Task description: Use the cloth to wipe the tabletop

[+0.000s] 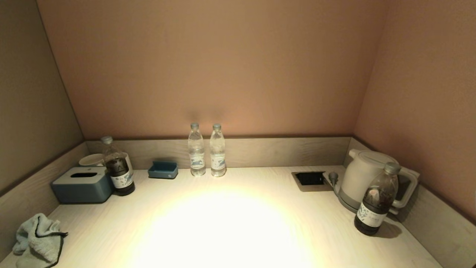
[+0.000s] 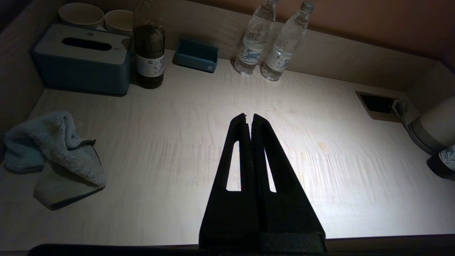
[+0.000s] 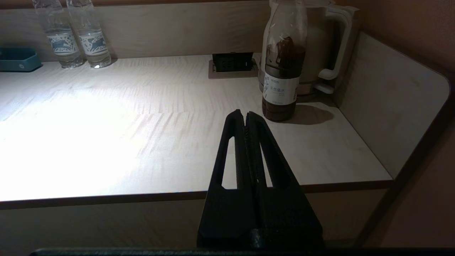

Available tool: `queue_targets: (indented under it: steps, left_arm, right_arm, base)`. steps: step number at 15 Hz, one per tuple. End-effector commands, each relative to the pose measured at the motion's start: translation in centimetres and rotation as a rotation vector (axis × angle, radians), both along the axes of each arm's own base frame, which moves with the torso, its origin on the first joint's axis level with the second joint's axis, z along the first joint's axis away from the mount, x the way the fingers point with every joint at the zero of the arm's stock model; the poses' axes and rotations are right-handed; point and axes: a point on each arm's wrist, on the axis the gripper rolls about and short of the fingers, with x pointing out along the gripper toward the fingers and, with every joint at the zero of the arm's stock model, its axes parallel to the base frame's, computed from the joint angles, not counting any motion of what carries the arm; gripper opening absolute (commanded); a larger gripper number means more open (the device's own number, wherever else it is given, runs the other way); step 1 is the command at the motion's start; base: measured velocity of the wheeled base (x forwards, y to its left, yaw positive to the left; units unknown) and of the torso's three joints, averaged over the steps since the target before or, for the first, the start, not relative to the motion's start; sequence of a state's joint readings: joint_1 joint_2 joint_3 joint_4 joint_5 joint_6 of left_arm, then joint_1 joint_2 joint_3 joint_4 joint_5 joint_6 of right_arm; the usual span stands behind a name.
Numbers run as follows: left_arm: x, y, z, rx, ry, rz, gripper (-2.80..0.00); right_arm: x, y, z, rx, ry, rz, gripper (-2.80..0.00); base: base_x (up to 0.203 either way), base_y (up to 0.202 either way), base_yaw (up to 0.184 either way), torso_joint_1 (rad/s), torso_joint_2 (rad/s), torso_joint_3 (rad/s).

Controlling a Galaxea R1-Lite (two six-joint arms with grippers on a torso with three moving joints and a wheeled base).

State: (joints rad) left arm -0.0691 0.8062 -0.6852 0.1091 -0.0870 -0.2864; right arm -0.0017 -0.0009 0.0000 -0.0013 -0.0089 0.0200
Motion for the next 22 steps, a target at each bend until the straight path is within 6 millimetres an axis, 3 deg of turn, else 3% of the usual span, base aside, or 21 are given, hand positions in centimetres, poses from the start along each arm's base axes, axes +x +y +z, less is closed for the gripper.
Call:
queue_targets:
  steps: [1, 11, 22]
  left_arm:
    - [-1.2, 0.1, 0.0, -0.003, -0.035, -0.002, -2.80]
    - [-7.0, 0.5, -1.4, 0.027, -0.153, -0.012, -2.80]
    - [-10.3, 0.7, -3.6, 0.026, -0.238, 0.000, -2.80]
  right_arm:
    - [0.0, 0.0, 0.0, 0.000, 0.001, 0.000, -2.80]
    - [0.0, 0.0, 0.0, 0.000, 0.001, -0.002, -2.80]
    - [0.0, 0.0, 0.0, 0.000, 0.001, -0.002, -2.80]
  base:
    - [0.000, 0.000, 0.000, 0.000, 0.00, 0.000]
    - [0.000, 0.000, 0.000, 0.000, 0.00, 0.000]
    - [0.000, 0.000, 0.000, 0.000, 0.00, 0.000]
